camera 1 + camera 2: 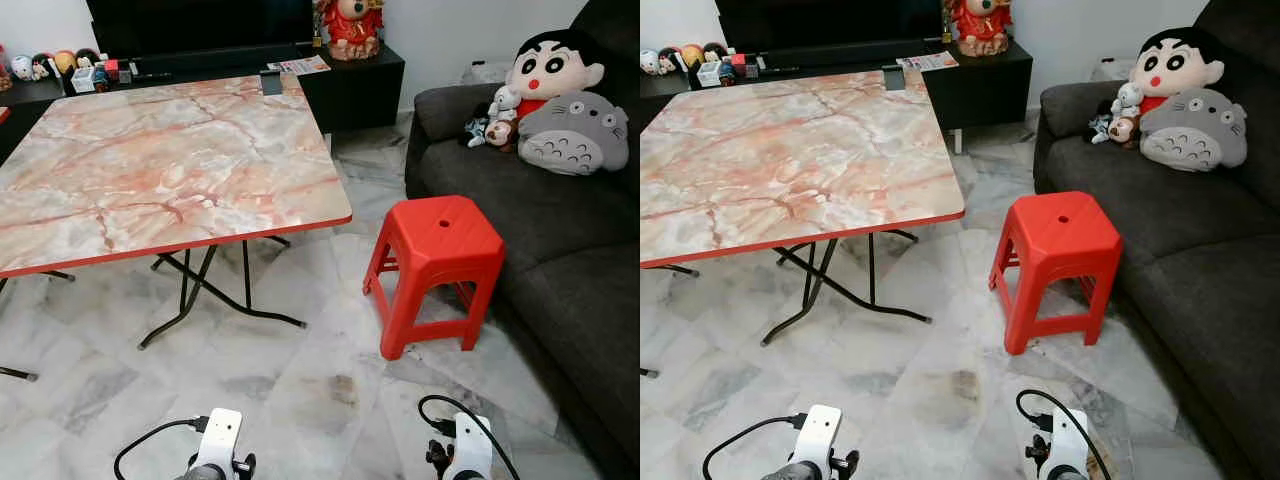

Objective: Setting the table

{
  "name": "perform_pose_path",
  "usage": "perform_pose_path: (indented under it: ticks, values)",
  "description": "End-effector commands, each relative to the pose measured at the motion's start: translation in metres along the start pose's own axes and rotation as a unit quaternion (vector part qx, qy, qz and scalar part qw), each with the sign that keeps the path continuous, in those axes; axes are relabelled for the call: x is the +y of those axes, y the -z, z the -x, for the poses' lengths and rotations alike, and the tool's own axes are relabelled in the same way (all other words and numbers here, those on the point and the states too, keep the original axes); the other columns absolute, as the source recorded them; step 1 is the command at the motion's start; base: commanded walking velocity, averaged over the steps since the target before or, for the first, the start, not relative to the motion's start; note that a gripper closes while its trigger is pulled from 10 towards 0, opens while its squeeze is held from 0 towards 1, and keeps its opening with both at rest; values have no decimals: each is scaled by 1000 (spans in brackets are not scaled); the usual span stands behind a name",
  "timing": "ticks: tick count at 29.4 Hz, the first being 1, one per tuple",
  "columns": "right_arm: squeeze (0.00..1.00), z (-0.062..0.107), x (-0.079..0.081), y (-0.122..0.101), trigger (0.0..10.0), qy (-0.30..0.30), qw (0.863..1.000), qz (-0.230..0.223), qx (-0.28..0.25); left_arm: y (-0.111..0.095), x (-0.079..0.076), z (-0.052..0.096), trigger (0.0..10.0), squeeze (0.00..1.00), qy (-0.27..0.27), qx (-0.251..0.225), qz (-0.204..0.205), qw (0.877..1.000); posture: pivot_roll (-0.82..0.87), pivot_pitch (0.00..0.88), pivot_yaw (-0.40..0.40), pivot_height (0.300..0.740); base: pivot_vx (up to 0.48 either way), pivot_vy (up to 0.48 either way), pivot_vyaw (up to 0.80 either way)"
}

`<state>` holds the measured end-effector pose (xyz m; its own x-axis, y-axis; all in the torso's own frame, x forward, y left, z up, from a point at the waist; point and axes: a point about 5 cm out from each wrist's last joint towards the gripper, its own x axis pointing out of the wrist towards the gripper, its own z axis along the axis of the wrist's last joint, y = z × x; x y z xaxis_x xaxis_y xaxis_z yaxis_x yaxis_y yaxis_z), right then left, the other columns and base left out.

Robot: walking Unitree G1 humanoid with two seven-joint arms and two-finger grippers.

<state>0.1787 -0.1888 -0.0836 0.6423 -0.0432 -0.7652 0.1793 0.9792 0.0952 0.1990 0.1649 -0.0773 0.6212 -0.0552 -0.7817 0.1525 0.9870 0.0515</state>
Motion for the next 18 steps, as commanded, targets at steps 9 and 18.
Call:
perform_pose_path:
  ticks: [9, 18]
  values:
    - [0, 1, -2, 3, 10000, 29, 998, -49, -2, 5, 17, 3, 10000, 0, -16, 10, 13, 1000, -127, 0, 62, 740, 312, 0, 0]
    - [0, -1, 0, -1, 10000, 27, 998, -51, -7, 2, 18, 2, 10000, 0, -16, 7, 12, 1000, -127, 0, 61, 740, 345, 0, 0]
